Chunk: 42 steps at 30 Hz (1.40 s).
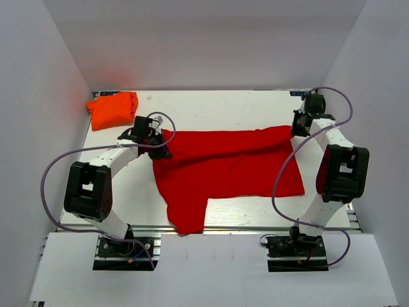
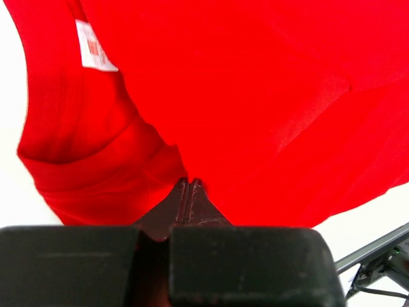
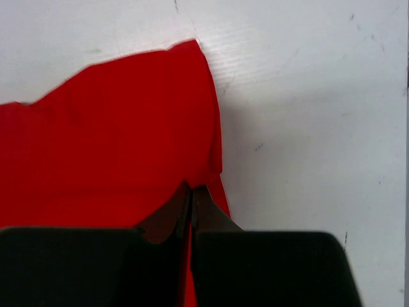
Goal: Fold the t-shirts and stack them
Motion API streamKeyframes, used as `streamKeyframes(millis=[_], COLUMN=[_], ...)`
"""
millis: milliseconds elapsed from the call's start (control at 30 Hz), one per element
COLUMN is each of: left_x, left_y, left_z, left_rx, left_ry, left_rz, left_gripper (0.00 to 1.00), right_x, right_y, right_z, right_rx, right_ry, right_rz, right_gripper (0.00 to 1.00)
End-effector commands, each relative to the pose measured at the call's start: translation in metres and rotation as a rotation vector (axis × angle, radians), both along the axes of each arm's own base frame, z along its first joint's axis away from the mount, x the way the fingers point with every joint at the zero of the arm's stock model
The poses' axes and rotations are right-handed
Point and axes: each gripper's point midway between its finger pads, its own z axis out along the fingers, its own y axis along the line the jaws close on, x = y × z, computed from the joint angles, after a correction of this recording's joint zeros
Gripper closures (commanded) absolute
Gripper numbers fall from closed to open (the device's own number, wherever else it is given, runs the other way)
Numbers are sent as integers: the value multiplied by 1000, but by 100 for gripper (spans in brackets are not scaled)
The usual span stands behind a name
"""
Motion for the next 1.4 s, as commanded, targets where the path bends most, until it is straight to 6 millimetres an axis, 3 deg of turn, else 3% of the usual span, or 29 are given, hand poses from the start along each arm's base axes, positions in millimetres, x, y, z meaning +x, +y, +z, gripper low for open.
streamKeyframes(millis=[0, 300, 367, 433, 500, 567, 600, 633, 867, 900, 1000, 1067, 1100, 1167, 1300, 1333, 1367], left_x=[-7, -32, -35, -37, -42, -45, -43, -39, -9, 0, 21, 38, 44, 59, 75, 83, 87], left_y=[0, 0, 1, 3, 2, 6, 5, 6, 19, 17, 8, 0, -2, -5, -8, -10, -7], left_z=[-15, -38, -42, -43, -44, -45, -34, -26, 40, 53, 67, 73, 60, 55, 16, 14, -6], left_rx=[-16, 24, 33, 45, 38, 61, 50, 52, 101, 92, 68, 44, 50, 50, 76, 74, 83], left_ry=[26, 74, 88, 89, 105, 131, 114, 98, -71, -105, -138, -171, -144, -143, -69, -79, -38], left_rz=[-11, -72, -83, -102, -108, -98, -84, -67, 36, 39, 28, 5, 4, 4, -7, -6, 1], left_gripper=[100, 100, 95, 81, 72, 51, 43, 1, 0, 0, 0, 0, 0, 0, 0, 0, 0], right_x=[-3, -21, -24, -23, -21, -23, -22, -23, -21, -20, -13, -5, -2, 4, 22, 23, 26], right_y=[-12, -9, -9, -9, -7, -5, -4, -4, 0, 3, 13, 35, 43, 56, 68, 69, 70], right_z=[-12, -43, -49, -48, -44, -41, -38, -31, 29, 33, 52, 58, 60, 47, 24, 19, 3], right_rx=[-36, -12, -10, -8, -1, 12, 15, 15, 34, 43, 81, 152, 175, 213, 252, 259, 268], right_ry=[0, 63, 85, 95, 93, 93, 87, 78, -58, -74, -139, -178, -183, -146, -96, -86, -54], right_rz=[-45, -68, -73, -75, -78, -81, -77, -77, -76, -67, -20, 61, 94, 137, 175, 178, 172], right_gripper=[100, 100, 100, 99, 85, 77, 71, 67, 25, 13, 10, 10, 10, 10, 10, 10, 10])
